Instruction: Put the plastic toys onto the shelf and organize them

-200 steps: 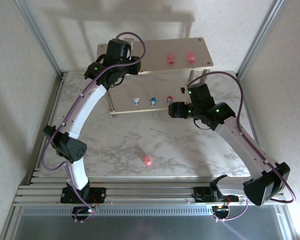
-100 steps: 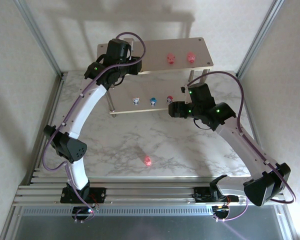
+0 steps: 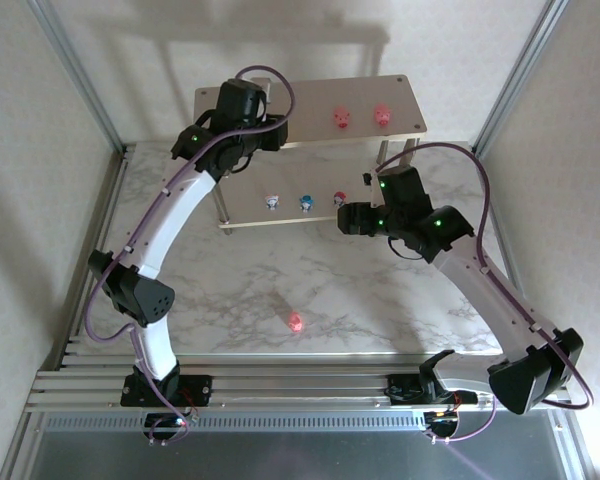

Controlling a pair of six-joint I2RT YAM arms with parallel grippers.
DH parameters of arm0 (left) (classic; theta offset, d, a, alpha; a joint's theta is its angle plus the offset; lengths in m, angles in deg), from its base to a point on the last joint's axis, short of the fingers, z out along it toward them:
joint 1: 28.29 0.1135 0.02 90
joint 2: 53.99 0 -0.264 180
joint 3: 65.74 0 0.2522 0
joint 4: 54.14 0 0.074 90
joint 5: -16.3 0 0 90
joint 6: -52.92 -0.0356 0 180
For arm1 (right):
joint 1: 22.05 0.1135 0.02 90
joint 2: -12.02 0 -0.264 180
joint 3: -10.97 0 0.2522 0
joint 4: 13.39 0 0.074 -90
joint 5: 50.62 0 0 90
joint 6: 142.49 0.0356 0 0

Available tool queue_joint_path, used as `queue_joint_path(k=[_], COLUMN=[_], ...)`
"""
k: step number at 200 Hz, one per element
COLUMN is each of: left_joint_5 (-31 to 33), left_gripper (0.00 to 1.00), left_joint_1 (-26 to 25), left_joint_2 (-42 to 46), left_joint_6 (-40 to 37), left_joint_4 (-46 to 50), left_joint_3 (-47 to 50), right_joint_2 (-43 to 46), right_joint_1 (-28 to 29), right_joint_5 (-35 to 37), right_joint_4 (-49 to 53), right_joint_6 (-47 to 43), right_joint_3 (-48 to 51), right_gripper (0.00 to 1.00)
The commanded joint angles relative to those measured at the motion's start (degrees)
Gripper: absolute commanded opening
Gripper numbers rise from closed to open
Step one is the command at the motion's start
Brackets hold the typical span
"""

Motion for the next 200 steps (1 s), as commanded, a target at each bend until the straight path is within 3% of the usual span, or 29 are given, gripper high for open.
queue_joint_path(k=[1, 80, 141, 160, 181, 200], left_joint_5=[1.1, 6.7, 1.0, 2.8, 8.9, 13.2], left_gripper=[0.49, 0.51, 0.51, 0.50, 0.49, 0.48], left_joint_1=[-0.7, -0.5, -2.1, -3.7, -5.1, -5.6], left_joint_2=[2.0, 4.8, 11.6, 14.3, 20.7, 30.2], left_joint_6=[0.8, 0.0, -0.7, -1.5, -2.1, -0.2], left_joint_4=[1.4, 1.0, -5.5, -5.8, -6.7, -10.7], left_joint_3=[-1.1, -0.2, -0.2, 0.6, 8.3, 23.9], right_joint_2=[2.0, 3.0, 2.8, 2.6, 2.7, 3.3], right_joint_1=[-0.4, -0.4, -0.4, 0.4, 4.3, 10.6], right_joint_5=[-0.8, -0.9, -1.7, -2.7, -1.4, 2.2], right_joint_4=[-0.6, 0.0, 1.3, 2.9, 5.5, 8.2], right_joint_6=[-0.4, -0.5, -0.6, -0.5, -0.1, 1.8], right_joint_3=[0.7, 1.1, 1.1, 1.3, 2.0, 3.9], right_gripper=[0.70, 0.71, 0.70, 0.68, 0.67, 0.67])
